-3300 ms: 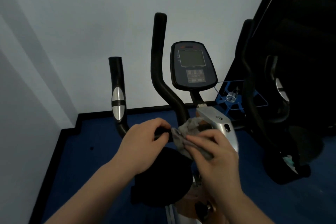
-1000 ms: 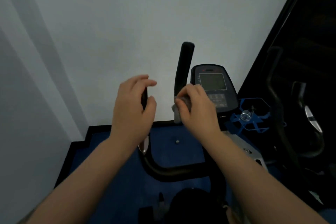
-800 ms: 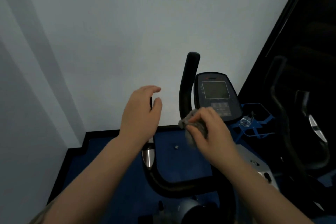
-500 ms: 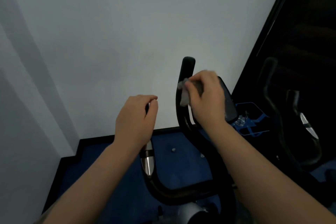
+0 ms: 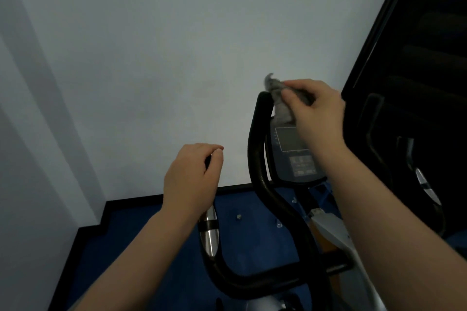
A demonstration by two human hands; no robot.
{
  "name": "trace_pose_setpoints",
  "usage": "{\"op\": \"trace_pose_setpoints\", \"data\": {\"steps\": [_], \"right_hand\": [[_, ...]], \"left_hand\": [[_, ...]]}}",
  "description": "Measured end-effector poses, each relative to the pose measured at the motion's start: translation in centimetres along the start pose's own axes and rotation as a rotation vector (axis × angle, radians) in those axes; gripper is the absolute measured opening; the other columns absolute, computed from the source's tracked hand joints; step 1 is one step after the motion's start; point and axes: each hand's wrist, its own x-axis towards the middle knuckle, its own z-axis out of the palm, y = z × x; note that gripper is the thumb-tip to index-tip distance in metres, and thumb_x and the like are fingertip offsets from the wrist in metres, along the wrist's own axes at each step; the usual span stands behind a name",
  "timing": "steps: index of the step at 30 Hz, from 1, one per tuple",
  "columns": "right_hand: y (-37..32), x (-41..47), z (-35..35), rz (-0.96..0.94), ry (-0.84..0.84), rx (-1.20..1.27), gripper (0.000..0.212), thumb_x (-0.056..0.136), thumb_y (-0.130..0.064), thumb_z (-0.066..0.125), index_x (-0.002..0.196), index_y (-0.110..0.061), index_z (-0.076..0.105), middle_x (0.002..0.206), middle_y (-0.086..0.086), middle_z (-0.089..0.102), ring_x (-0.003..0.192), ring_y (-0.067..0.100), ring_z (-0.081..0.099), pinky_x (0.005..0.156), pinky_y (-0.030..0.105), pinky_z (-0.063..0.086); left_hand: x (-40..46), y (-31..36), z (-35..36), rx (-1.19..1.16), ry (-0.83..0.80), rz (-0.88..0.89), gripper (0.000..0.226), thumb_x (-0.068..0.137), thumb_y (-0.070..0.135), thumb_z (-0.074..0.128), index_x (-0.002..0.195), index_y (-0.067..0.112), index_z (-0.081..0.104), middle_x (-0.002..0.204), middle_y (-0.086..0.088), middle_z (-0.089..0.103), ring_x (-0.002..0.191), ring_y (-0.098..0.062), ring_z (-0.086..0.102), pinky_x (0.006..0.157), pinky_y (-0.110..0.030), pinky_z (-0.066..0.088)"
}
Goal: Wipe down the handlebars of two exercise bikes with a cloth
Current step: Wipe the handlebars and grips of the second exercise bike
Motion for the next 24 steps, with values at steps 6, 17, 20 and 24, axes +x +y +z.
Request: {"op": "trace_pose_setpoints", "data": {"steps": [6, 17, 20, 24], "right_hand": [[0.3, -2.5, 3.3, 0.137, 0.078, 0.161, 0.024, 0.087, -0.022, 0.065, 0.11, -0.019, 0.07, 0.093, -0.001, 0.068, 0.091, 0.01, 0.064, 0.087, 0.028, 0.052], [1.4, -1.9, 1.2, 0.135, 0.012, 0.081, 0.016, 0.087, -0.023, 0.064, 0.097, -0.015, 0.074, 0.08, 0.002, 0.073, 0.077, 0.004, 0.063, 0.074, 0.027, 0.057], [2.1, -4.9, 2.7, 0.166, -0.061, 0.016, 0.017, 0.088, -0.021, 0.062, 0.073, -0.018, 0.069, 0.063, -0.002, 0.062, 0.06, 0.002, 0.053, 0.059, 0.02, 0.046], [3.1, -8.2, 0.6, 0.23, -0.268, -0.083, 0.014, 0.085, -0.019, 0.067, 0.075, -0.014, 0.076, 0.07, 0.009, 0.072, 0.069, 0.014, 0.067, 0.065, 0.034, 0.055]], "left_hand": [[0.0, 0.0, 0.2, 0.02, 0.006, 0.001, 0.028, 0.093, 0.033, 0.044, 0.105, 0.025, 0.068, 0.097, 0.016, 0.062, 0.1, -0.002, 0.05, 0.074, -0.016, 0.035], [-0.2, -0.2, 0.9, 0.065, 0.047, 0.023, 0.027, 0.092, 0.031, 0.046, 0.105, 0.024, 0.068, 0.097, 0.013, 0.065, 0.097, 0.001, 0.046, 0.069, -0.014, 0.034], [-0.2, -0.2, 1.0, 0.063, 0.057, 0.025, 0.027, 0.092, 0.031, 0.046, 0.105, 0.024, 0.068, 0.097, 0.013, 0.065, 0.097, 0.0, 0.047, 0.069, -0.015, 0.034], [-0.3, -0.2, 1.1, 0.06, 0.072, 0.027, 0.027, 0.092, 0.03, 0.046, 0.105, 0.022, 0.068, 0.097, 0.012, 0.065, 0.099, -0.004, 0.049, 0.069, -0.015, 0.034]]}}
